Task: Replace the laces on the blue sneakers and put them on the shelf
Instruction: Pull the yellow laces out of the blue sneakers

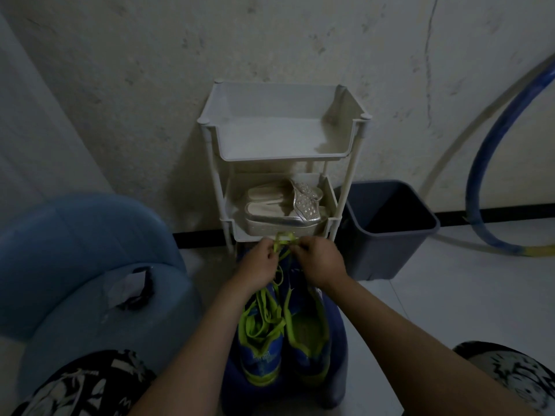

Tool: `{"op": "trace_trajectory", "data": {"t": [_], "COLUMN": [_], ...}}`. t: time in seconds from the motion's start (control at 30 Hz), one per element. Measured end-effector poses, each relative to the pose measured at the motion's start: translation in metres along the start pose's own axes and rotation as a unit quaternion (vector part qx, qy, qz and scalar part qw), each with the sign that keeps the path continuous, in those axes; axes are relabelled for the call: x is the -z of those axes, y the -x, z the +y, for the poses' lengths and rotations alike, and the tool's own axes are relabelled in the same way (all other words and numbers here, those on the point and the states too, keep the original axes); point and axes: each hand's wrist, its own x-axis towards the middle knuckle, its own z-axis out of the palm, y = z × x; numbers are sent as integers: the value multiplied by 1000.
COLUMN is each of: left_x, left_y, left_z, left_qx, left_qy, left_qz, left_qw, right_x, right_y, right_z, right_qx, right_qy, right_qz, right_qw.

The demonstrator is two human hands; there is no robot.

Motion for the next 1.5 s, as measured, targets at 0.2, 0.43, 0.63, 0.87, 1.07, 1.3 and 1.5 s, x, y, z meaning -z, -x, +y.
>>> {"op": "trace_trajectory", "data": {"t": [0.2,0.43,0.63,0.87,1.07,1.3,1.5], "left_x": [-8,-12,-6,30,33,10,-8], "left_y": [5,1,-5,5,9,1,2], "left_z": [5,4,1,49,49,16,3], "left_qx": [-53,-23,22,-25,-10,30,-21], "left_qy": [-85,-83,0,293,305,171,56], "left_qz": [-47,-18,47,131,135,81,-3], "left_qw": [994,996,999,947,943,981,998], "right_x": [4,1,-4,-7,-12,-9,24], "right_y": [-2,0,7,7,5,2,-4], "right_z": [-3,3,6,6,8,7,-16], "right_qx": [4,-10,-39,-32,-33,-50,-62], "right_qy": [-148,-185,-115,-69,-48,-87,-314], "right_qz": [84,2,-146,-189,-158,-78,61], "right_qw": [985,983,982,979,986,992,946]}}
